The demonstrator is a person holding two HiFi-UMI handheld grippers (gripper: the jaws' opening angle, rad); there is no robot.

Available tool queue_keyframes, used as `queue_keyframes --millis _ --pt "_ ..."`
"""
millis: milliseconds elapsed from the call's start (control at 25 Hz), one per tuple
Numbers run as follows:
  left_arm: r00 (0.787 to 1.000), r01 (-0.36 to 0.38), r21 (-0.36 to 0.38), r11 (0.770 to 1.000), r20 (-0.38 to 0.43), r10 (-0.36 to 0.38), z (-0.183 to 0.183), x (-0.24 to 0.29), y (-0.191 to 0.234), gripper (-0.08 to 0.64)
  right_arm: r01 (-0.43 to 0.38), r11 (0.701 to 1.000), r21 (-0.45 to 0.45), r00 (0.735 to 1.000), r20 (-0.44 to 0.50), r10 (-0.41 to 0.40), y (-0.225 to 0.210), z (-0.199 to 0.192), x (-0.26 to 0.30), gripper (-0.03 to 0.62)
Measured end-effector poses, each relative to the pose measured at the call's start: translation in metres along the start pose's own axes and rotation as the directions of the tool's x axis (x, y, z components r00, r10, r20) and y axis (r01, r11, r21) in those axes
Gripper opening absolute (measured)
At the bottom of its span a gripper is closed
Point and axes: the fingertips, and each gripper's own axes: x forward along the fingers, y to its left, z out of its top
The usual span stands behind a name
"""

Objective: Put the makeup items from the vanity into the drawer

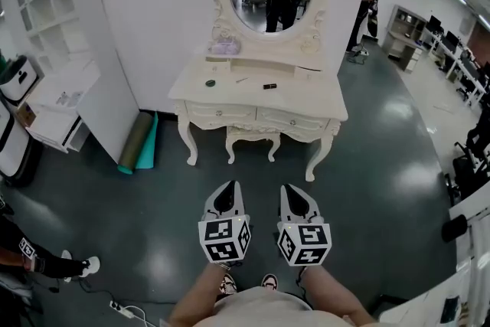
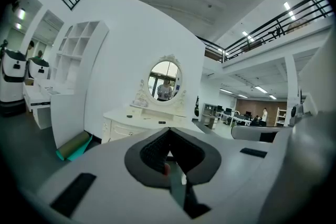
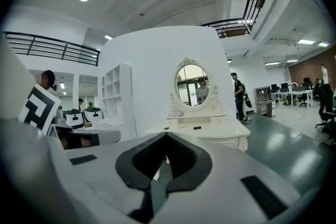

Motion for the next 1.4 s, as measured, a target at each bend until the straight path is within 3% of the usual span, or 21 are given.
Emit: queue_keyframes --millis 320,560,800,1040,1400 --pt "1.000 0.008 0.008 1.000 0.004 -0.008 0.003 -0.002 0.013 0.003 0.007 0.998 0.058 1.000 0.005 -0.007 0.006 -0.002 0.008 0.017" --pt "1.000 0.002 0.055 0.998 0.009 -0.003 0.012 -0.005 0.057 0.003 0.056 0.993 0.105 0.998 0.023 -0.058 0.022 -0.003 0.029 0.017" --pt "1.000 -0.004 0.055 0.998 -0.009 0.004 0.019 0.000 0.100 0.003 0.094 0.987 0.133 0.995 -0.036 -0.090 0.037 -0.021 0.051 0.017" --pt "1.000 -0.009 0.053 0.999 -0.023 0.011 0.020 0.029 0.119 0.003 0.106 0.988 0.112 0.994 -0.029 -0.103 0.035 -0.013 0.083 0.017" --pt "0.999 -0.026 0.073 0.997 -0.040 0.029 0.028 0.105 0.125 0.003 0.111 0.985 0.130 0.993 -0.043 -0.106 -0.008 -0.002 0.155 0.017"
